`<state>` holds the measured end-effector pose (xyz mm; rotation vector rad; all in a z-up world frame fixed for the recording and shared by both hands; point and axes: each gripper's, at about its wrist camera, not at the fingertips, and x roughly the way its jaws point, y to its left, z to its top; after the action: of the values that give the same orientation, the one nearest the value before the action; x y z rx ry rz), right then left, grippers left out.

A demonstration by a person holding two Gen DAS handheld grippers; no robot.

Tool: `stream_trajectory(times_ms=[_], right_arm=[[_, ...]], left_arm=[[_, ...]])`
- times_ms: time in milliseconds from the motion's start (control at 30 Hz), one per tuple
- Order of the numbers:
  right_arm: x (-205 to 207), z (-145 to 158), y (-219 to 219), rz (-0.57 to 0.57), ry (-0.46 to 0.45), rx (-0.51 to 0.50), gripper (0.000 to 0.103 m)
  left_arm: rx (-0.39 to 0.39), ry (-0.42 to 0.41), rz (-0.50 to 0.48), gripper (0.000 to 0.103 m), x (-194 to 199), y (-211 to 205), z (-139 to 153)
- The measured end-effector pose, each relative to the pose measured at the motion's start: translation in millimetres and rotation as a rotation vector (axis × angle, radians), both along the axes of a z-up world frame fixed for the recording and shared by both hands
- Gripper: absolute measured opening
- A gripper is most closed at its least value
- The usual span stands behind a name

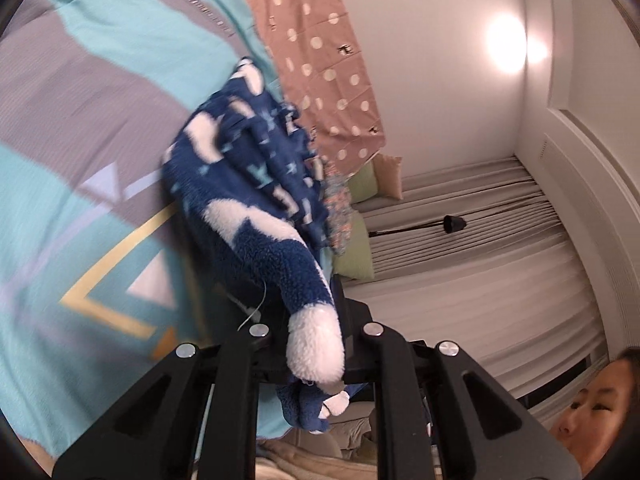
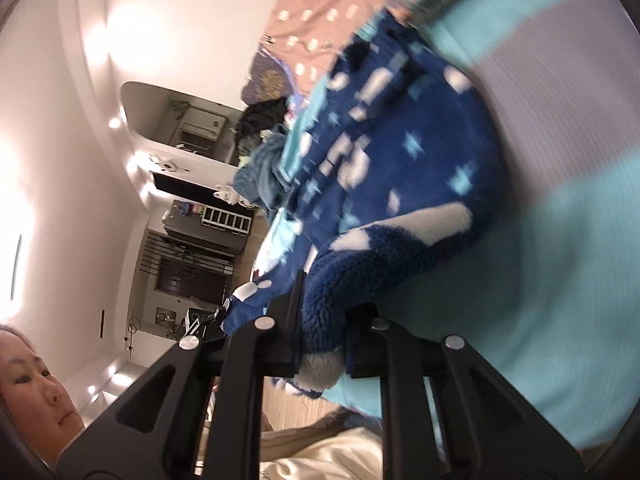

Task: Fold small clothes

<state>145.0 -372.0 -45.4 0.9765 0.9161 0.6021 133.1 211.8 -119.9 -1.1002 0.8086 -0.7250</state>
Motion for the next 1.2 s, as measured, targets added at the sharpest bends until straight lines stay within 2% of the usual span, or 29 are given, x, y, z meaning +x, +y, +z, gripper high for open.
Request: stream_trajectory(times_ms=[100, 233, 300, 433, 533, 633, 733, 833, 967, 1000, 1067, 1100, 1133, 1167, 1200], right_arm=[[32, 32, -3, 0.004, -0.056, -0.014, 0.014], [80, 70, -6, 0.001, -0.105, -0.040, 0.014], [114, 87, -9, -0.002, -0.120, -0.056, 0.014], [182, 105, -16, -0.015, -0.112, -0.074, 0.014], [240, 103, -25, -0.039, -0.073, -0.078, 0.014], [292, 91, -34, -0.055, -0.025, -0.078, 0.014], [342, 66, -40, -0.068, 0.043, -0.081, 0.014], [384, 34, -44, -0.078, 0.116, -0.089, 0.014], [419, -4, -47, -0.088, 0.181, -0.082, 0.014], [426, -13, -47, -0.085, 0.191, -0.084, 0.016], [429, -24, -47, -0.075, 0.213, -0.074, 0.020], [429, -27, -48, -0.072, 0.224, -0.066, 0.029], [427, -30, -50, -0.064, 0.227, -0.036, 0.045], [424, -29, -52, -0.061, 0.213, -0.001, 0.055], [420, -25, -56, -0.066, 0.183, 0.044, 0.071]], left_arm=[[-0.019, -0.061, 0.009, 0.014, 22, -5, 30], [0.022, -0.131, 0.085, 0.014, 60, -9, 68], [0.015, -0.142, 0.107, 0.014, 84, -8, 78], [0.014, -0.137, 0.158, 0.014, 155, -13, 95], [0.016, -0.120, 0.166, 0.014, 202, -20, 98], [0.012, -0.061, 0.173, 0.014, 256, -29, 89], [-0.005, 0.031, 0.169, 0.014, 311, -37, 63], [-0.026, 0.119, 0.173, 0.014, 352, -41, 30], [-0.068, 0.227, 0.176, 0.014, 385, -39, -15], [-0.078, 0.261, 0.175, 0.016, 390, -38, -27], [-0.098, 0.334, 0.178, 0.027, 395, -34, -49], [-0.128, 0.359, 0.166, 0.036, 396, -31, -59], [-0.151, 0.369, 0.155, 0.041, 395, -30, -63], [-0.201, 0.375, 0.140, 0.041, 394, -26, -67], [-0.219, 0.369, 0.135, 0.044, 393, -23, -65]])
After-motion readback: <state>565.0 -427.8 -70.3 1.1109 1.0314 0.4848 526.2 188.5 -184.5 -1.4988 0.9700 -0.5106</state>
